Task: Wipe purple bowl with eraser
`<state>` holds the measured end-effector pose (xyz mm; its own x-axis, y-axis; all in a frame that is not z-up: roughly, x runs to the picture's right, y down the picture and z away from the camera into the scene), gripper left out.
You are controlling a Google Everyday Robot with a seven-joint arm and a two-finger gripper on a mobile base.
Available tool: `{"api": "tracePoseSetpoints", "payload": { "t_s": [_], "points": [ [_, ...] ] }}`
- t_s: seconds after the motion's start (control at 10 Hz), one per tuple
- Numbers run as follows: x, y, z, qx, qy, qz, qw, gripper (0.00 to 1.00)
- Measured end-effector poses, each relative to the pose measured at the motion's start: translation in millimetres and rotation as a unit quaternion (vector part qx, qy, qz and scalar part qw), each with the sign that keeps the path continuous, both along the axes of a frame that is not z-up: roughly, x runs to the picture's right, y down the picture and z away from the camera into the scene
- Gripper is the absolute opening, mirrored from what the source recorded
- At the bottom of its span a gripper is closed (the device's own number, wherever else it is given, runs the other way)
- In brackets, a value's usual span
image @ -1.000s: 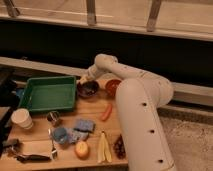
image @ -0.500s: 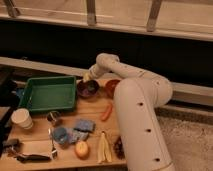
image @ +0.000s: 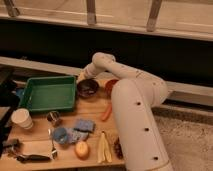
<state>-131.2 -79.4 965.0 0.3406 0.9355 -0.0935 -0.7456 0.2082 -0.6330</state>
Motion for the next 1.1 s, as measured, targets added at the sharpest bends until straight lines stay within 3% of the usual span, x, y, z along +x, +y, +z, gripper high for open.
{"api": "tracePoseSetpoints", "payload": {
  "t_s": [0.3, 0.6, 0.9, 1.1],
  "points": [
    [22.6, 9.6, -14.6, -0.007, 0.016, 0.002, 0.9998, 0.00],
    [39.7, -3.1, -3.9, 0.004, 0.036, 0.004, 0.9993, 0.00],
    [18.0, -20.6, 9.5, 0.021, 0.024, 0.000, 0.9995, 0.00],
    [11.7, -14.4, 2.7, 0.019, 0.007, 0.004, 0.9998, 0.00]
  ]
}}
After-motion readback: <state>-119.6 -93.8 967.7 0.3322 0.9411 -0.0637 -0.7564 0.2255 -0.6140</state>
